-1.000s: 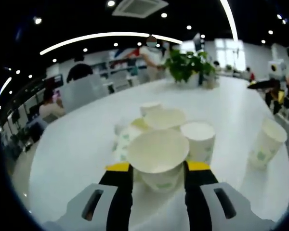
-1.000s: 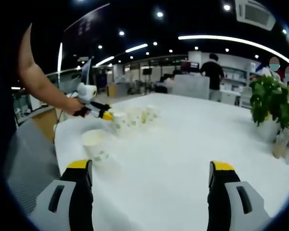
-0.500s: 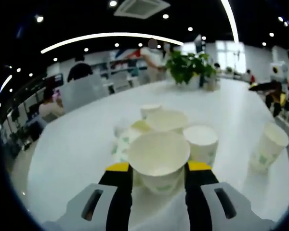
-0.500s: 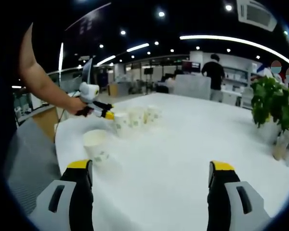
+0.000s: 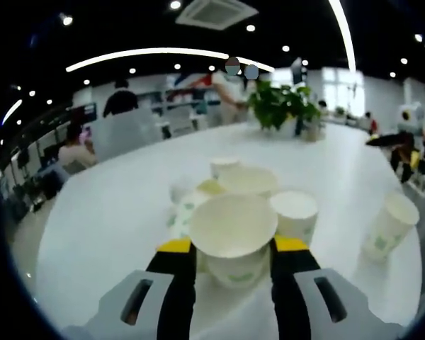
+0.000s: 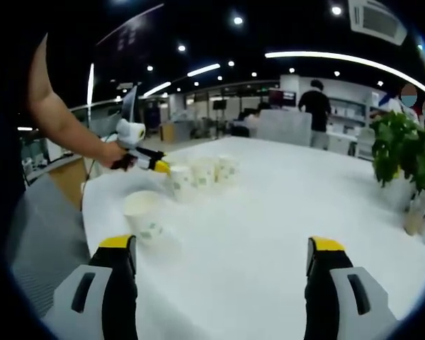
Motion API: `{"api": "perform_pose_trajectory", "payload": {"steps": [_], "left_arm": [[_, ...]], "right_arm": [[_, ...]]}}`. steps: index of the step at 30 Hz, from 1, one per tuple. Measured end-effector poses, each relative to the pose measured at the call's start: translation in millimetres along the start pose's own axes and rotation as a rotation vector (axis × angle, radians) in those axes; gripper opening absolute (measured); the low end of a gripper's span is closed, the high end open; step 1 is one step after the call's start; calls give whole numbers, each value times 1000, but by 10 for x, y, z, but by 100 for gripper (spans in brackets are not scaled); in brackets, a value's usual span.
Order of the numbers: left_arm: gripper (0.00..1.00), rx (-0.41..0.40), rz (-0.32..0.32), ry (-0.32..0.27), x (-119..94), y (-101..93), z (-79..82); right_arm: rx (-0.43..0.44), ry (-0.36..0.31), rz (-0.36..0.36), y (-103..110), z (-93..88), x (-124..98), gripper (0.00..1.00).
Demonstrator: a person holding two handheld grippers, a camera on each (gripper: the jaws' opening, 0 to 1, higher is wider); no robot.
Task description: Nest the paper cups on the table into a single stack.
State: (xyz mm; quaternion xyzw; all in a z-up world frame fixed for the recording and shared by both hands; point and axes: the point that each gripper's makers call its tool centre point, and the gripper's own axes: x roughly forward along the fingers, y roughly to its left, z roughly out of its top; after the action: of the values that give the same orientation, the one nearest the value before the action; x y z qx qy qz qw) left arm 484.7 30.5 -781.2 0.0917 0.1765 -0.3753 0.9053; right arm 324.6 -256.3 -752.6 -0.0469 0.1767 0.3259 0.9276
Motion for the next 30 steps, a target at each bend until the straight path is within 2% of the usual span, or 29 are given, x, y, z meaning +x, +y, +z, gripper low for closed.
{"api": "perform_pose_trajectory", "payload": {"steps": [7,11,21,24,30], "left_arm": [[39,-3,10,-12,-36,69,109],[39,-51,-6,-20,-52,80,185],[39,-11,-7,-29,-150,167,406],[39,-47,-5,-36,-181,215,449],[39,-40,1,-45,-251,258,567]], "right_arm": [[-4,-2,8,26,13,8,98],[-5,-6,11,32,29,15,99],[-38,-3,38,43,36,65,100],[-45,4,47,50,32,75,100],[-47,-2,54,40,46,78,100]]}}
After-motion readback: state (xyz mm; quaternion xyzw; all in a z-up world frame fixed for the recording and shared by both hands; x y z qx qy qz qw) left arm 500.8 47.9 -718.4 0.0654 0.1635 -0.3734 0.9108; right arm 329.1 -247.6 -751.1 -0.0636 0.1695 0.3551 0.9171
